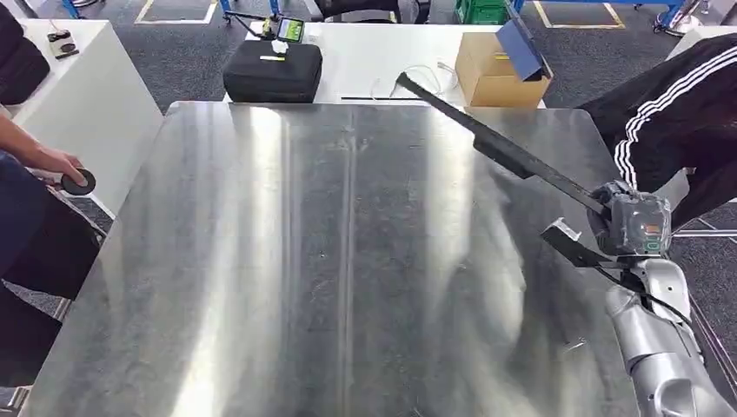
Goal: Take the parts from the cabinet and place them on the table.
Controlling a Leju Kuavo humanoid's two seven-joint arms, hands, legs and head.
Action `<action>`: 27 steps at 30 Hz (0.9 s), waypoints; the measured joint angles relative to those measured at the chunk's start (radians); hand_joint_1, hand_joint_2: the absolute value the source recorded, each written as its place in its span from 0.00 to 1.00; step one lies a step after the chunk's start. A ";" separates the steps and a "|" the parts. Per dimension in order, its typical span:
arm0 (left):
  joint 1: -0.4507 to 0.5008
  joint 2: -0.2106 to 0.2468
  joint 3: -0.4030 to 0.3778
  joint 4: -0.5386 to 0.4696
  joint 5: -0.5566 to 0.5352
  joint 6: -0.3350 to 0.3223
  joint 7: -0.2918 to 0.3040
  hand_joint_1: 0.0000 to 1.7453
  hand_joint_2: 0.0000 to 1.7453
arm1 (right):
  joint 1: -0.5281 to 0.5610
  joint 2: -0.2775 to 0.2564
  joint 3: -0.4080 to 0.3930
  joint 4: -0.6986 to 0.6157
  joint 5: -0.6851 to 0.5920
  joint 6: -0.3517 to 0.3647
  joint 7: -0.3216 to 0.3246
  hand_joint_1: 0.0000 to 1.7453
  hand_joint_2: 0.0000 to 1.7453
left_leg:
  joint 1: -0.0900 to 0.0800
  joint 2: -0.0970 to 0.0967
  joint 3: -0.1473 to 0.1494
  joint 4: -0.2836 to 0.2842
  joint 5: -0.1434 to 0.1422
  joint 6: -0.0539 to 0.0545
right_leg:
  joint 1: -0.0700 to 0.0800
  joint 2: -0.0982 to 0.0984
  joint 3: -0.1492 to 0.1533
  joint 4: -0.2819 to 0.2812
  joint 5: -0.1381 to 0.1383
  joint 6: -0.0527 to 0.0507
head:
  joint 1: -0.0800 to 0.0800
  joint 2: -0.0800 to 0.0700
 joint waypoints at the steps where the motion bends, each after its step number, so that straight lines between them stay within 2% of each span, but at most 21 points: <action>1: 0.000 0.000 0.000 0.000 -0.002 0.000 0.002 0.00 1.00 | 0.000 0.000 -0.007 0.014 -0.008 0.000 -0.014 1.00 1.00 | 0.000 0.000 0.000 0.000 0.000 0.000 | 0.000 0.000 0.000 0.000 0.000 0.000 | 0.000 0.000; 7: 0.000 0.004 -0.001 0.000 -0.007 -0.001 0.005 0.00 1.00 | 0.000 -0.002 -0.023 0.062 -0.037 0.000 -0.095 1.00 1.00 | 0.000 0.000 0.001 0.000 0.000 0.000 | 0.000 0.000 0.000 0.000 0.000 0.000 | 0.000 0.000; 10: 0.000 0.006 -0.001 0.000 -0.007 0.000 0.005 0.00 1.00 | 0.000 -0.001 -0.022 0.072 -0.037 0.000 -0.112 1.00 1.00 | 0.000 0.000 0.001 0.000 0.000 0.000 | 0.000 0.000 0.001 0.000 0.000 0.000 | 0.000 0.000; 22: 0.000 0.006 -0.001 0.000 -0.009 0.001 0.000 0.00 1.00 | 0.000 0.021 0.003 0.089 0.015 -0.001 -0.121 1.00 1.00 | 0.000 0.000 0.001 0.000 0.000 0.000 | 0.001 0.000 0.002 0.000 0.000 0.000 | 0.000 0.000; 25: 0.000 0.006 -0.001 0.000 -0.011 0.001 -0.004 0.00 1.00 | -0.005 0.049 0.041 0.089 0.047 -0.001 -0.100 1.00 1.00 | 0.000 0.001 0.002 0.000 0.000 0.000 | 0.001 0.000 0.002 0.000 0.000 0.000 | 0.000 0.000; 27: 0.000 0.005 -0.003 0.000 -0.013 0.000 -0.009 0.00 1.00 | -0.017 0.070 0.068 0.089 0.083 -0.001 -0.061 1.00 1.00 | 0.001 0.001 0.002 0.000 0.000 -0.001 | 0.001 0.000 0.002 0.001 0.000 0.000 | 0.000 0.000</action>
